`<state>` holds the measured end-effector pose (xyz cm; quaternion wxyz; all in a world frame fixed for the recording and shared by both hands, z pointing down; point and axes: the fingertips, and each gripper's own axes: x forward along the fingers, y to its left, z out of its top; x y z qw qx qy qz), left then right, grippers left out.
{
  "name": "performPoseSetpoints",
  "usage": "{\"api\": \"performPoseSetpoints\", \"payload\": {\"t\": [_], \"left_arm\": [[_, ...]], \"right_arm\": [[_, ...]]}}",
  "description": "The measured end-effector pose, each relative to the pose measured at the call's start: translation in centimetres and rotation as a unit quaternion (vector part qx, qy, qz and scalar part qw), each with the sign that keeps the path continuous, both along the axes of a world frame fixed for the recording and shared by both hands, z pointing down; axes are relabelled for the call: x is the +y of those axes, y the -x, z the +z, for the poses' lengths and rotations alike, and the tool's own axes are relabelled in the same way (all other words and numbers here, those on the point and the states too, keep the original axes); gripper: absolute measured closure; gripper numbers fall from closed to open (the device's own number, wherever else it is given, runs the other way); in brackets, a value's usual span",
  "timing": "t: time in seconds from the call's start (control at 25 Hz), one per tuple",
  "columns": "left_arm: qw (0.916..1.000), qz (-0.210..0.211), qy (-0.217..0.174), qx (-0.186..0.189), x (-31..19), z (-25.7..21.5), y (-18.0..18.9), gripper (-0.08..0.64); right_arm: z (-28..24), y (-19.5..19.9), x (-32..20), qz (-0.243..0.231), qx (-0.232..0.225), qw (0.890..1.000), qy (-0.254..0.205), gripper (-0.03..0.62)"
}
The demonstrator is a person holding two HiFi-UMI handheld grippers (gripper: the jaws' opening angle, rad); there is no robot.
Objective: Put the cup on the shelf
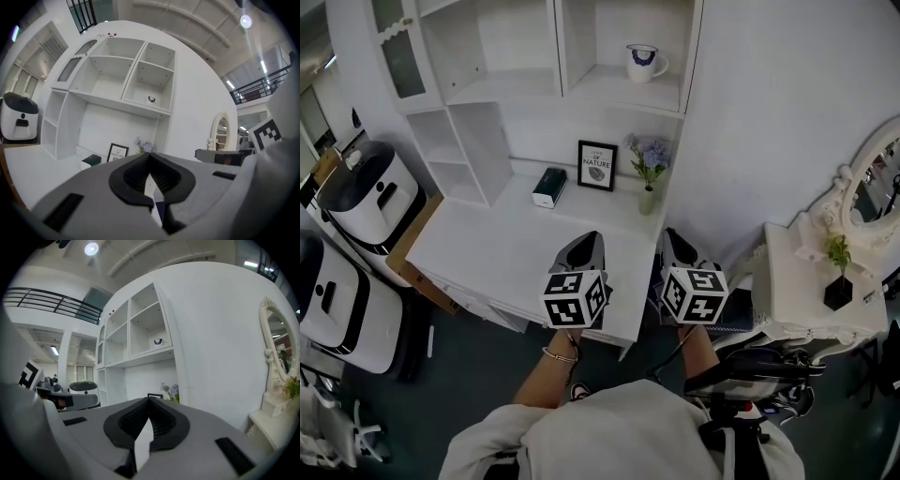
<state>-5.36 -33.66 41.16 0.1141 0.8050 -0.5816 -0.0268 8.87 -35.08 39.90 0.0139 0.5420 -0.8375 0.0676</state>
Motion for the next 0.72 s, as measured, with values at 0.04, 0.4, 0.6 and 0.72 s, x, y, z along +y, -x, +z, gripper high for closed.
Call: {"api": "performPoseSetpoints", "payload": {"t": [0.04,0.4,0.6,0.72], "left_arm": [[1.0000,-0.002,0.000,0.001,0.04,-0.02,0.10,0.552],[1.0000,-0.008,0.003,-0.002,0.23,0.17,0.47,0.552],[0.9999,-0.007,0.005,-0.007,0.49,0.38,0.37,0.552],[0.9999,-0.005,0.007,-0.008,0.69,0.43,0.29,0.552]], "right_arm": [[-0.03,0.01,0.01,0.000,-0.001,1.000,-0.001,0.571],[0.07,-0.09,0.10,0.002,-0.011,1.000,0.000,0.571],[0.32,-0.23,0.35,0.004,-0.015,1.000,0.003,0.571],[0.46,-0.36,0.52,0.005,-0.017,1.000,0.007,0.571]]}}
